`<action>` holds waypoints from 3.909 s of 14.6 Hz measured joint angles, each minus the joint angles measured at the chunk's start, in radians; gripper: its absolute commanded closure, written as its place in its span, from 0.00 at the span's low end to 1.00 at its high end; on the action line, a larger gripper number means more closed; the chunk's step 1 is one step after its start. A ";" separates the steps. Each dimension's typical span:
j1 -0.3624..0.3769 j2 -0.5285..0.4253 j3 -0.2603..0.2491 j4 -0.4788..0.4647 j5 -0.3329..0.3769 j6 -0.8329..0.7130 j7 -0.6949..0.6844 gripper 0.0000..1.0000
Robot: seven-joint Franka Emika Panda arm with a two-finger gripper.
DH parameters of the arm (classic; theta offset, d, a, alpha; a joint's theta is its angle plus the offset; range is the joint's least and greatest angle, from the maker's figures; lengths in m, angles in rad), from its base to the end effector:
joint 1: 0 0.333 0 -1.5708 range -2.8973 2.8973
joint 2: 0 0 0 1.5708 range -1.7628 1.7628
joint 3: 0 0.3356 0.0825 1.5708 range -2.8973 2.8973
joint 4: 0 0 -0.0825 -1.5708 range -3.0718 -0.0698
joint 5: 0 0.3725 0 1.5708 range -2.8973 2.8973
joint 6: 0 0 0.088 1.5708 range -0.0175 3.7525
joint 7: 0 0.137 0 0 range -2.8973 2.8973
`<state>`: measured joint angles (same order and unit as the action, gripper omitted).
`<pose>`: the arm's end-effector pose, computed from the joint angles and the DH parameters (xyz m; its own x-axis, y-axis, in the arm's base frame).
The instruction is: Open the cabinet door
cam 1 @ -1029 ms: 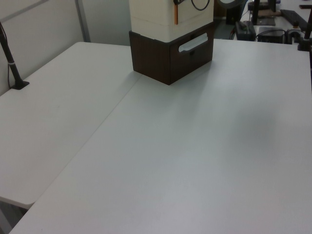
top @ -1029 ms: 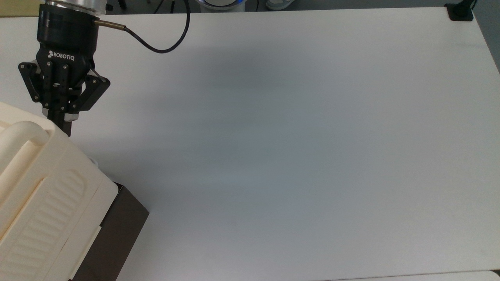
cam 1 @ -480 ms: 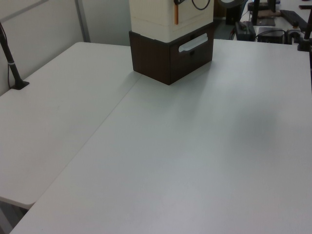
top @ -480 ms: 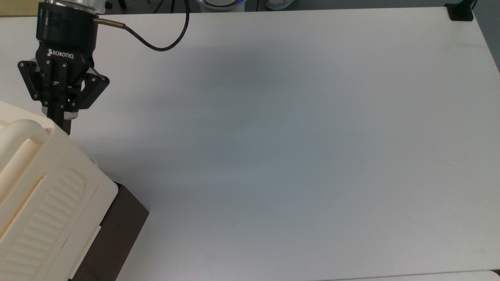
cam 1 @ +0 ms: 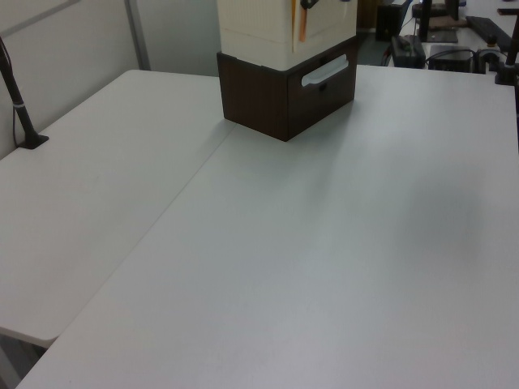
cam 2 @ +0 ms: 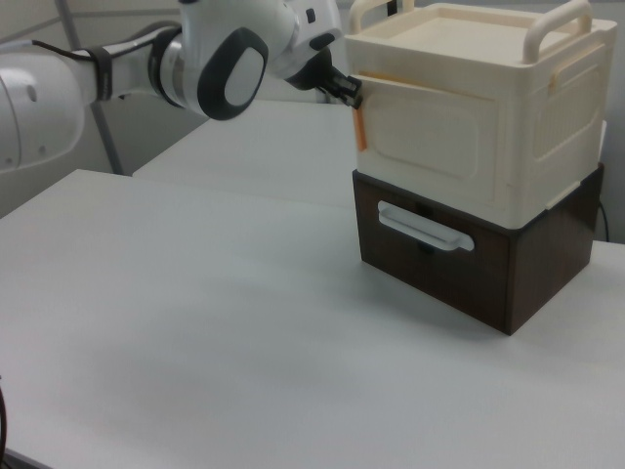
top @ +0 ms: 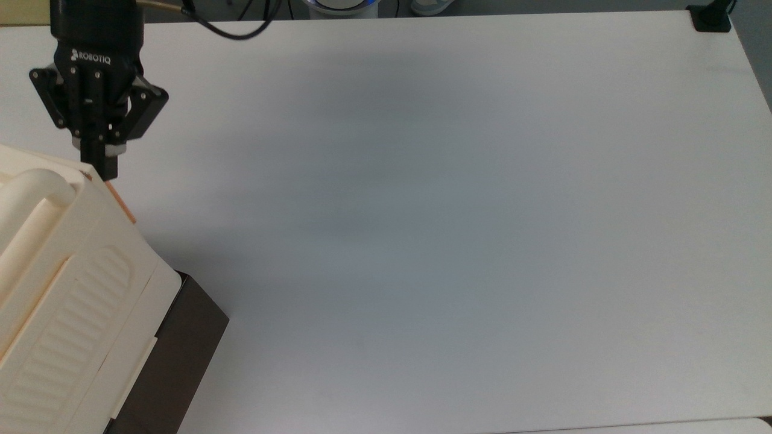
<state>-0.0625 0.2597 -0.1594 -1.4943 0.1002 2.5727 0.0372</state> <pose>0.6925 -0.1404 0.6221 0.6434 -0.2354 0.7284 -0.2562 -0.9629 -0.0849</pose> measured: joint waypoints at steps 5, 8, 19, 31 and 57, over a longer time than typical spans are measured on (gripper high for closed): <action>-0.006 -0.048 0.000 -0.001 0.000 -0.150 0.000 1.00; -0.011 -0.067 0.000 -0.001 0.001 -0.215 0.000 0.86; -0.105 -0.165 -0.001 -0.008 0.002 -0.574 -0.095 0.31; -0.329 -0.240 -0.009 -0.028 0.000 -0.780 -0.493 0.00; 0.114 -0.298 -0.002 -0.038 0.046 -0.932 -0.054 0.00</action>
<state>0.0513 -0.0387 -0.1615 -1.5324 0.1462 1.6403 -0.0173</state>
